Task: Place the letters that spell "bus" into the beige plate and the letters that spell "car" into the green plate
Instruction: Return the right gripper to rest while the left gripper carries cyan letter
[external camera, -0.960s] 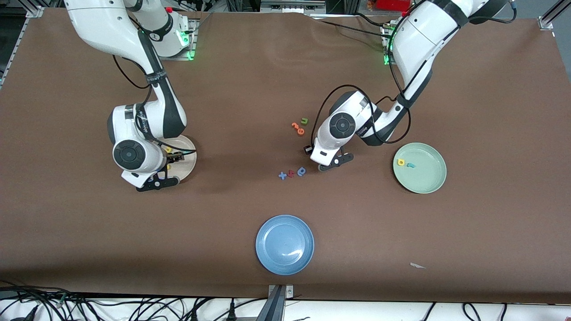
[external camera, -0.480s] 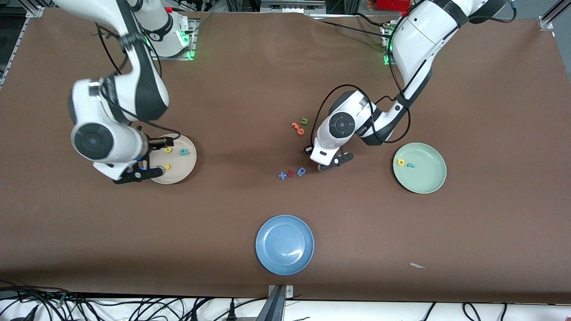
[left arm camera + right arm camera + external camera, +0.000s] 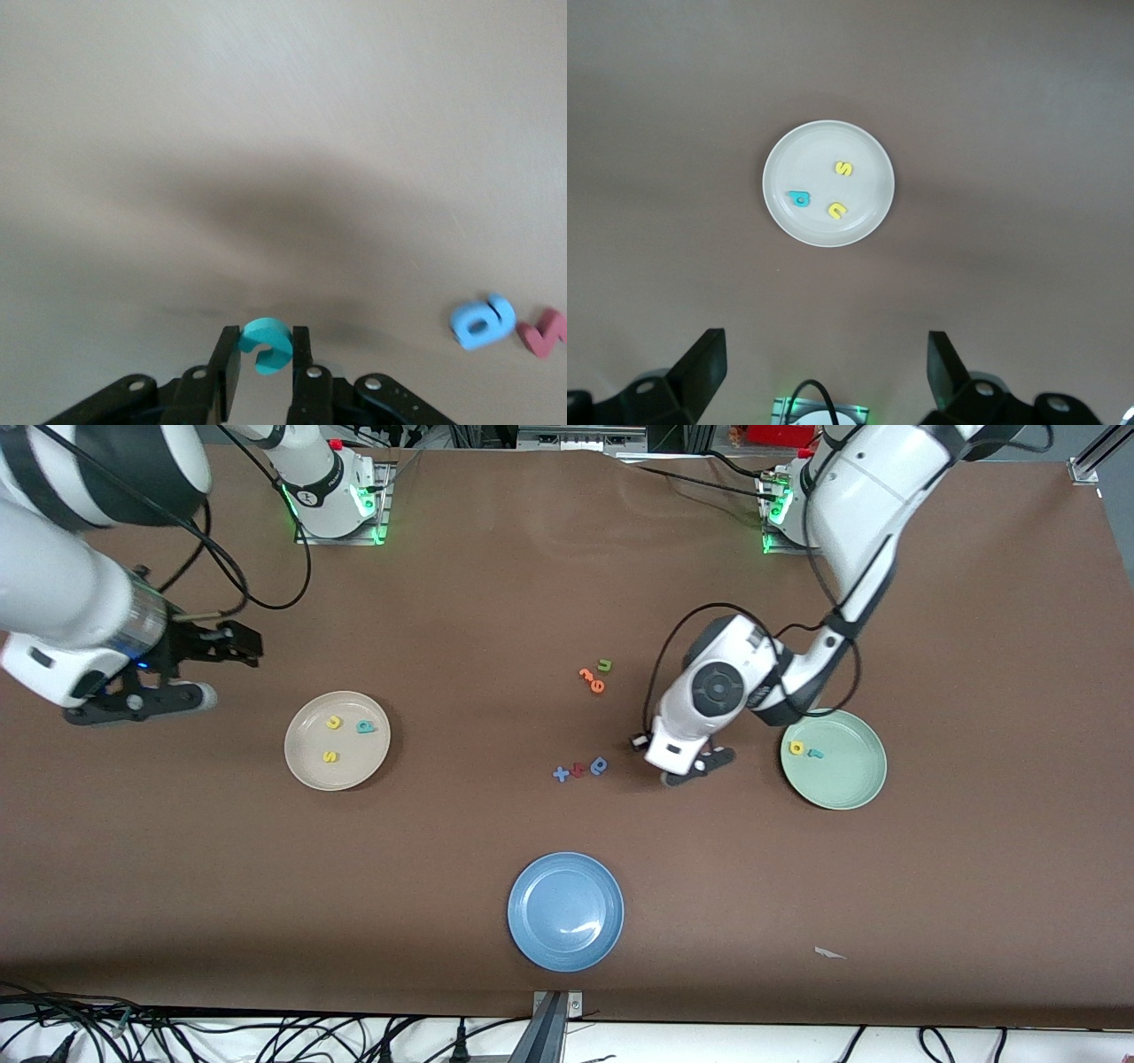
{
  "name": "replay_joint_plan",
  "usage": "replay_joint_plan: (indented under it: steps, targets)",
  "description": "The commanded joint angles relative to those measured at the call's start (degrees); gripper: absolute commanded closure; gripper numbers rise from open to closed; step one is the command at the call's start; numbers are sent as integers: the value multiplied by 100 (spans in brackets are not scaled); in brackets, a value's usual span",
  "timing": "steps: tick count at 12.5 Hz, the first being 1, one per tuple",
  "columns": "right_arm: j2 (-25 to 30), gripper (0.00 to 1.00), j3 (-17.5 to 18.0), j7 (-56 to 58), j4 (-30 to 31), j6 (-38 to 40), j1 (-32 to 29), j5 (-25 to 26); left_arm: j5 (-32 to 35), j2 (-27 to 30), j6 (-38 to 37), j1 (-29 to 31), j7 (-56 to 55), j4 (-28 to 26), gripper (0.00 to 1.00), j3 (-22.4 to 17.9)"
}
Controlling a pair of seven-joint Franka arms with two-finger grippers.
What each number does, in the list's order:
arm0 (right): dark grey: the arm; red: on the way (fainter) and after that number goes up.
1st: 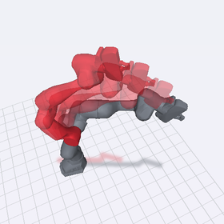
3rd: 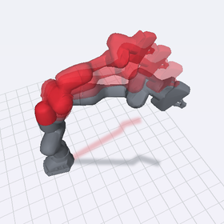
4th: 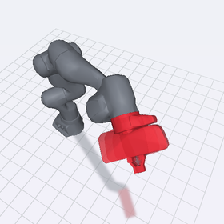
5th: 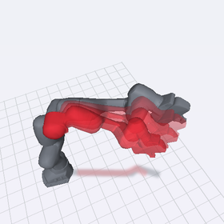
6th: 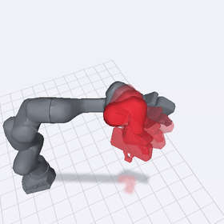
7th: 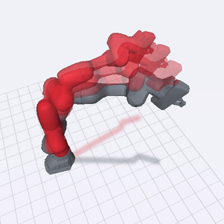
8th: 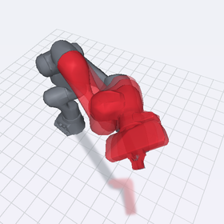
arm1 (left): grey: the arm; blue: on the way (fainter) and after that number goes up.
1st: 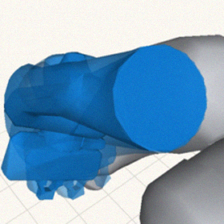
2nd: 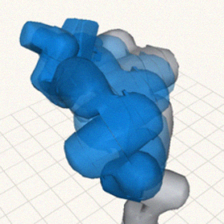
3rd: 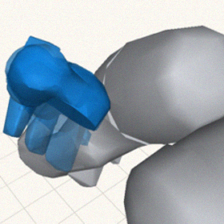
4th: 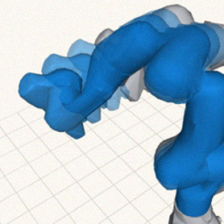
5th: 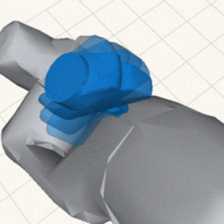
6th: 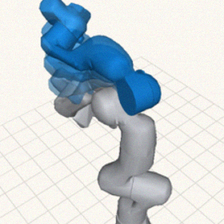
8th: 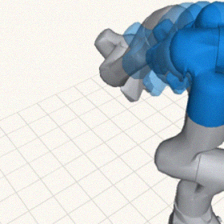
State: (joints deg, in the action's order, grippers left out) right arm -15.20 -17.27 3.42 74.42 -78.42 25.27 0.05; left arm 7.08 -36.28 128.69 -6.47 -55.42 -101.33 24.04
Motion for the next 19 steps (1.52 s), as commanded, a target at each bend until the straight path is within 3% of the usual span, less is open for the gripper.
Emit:
replay_joint_plan:
  steps: [1,3,6,9,11,13,19]
  targets:
    - [138,0,161,132,-114,-31,-197,-41,144,542,-721,776,985,-141,100,66]
    - [568,0,618,211,429,-480,-1011,-58,144,587,-1073,1286,1820,-141,100,66]
    - [1245,0,743,124,1405,-743,-2068,-338,153,604,-1101,2015,3007,-150,100,49]
    - [1415,0,734,211,1768,-1034,-2376,-208,162,578,-1092,2500,3799,-194,100,31]
    - [1336,0,874,238,1725,-1035,-2536,-408,450,534,-1066,2746,4152,-194,100,22]
    - [1039,0,1120,299,1506,-1192,-2553,-559,820,403,-1031,2853,4179,-194,100,22]
    - [1283,0,1156,624,1628,-1140,-2422,-480,1076,60,-688,3020,4188,-221,99,31]
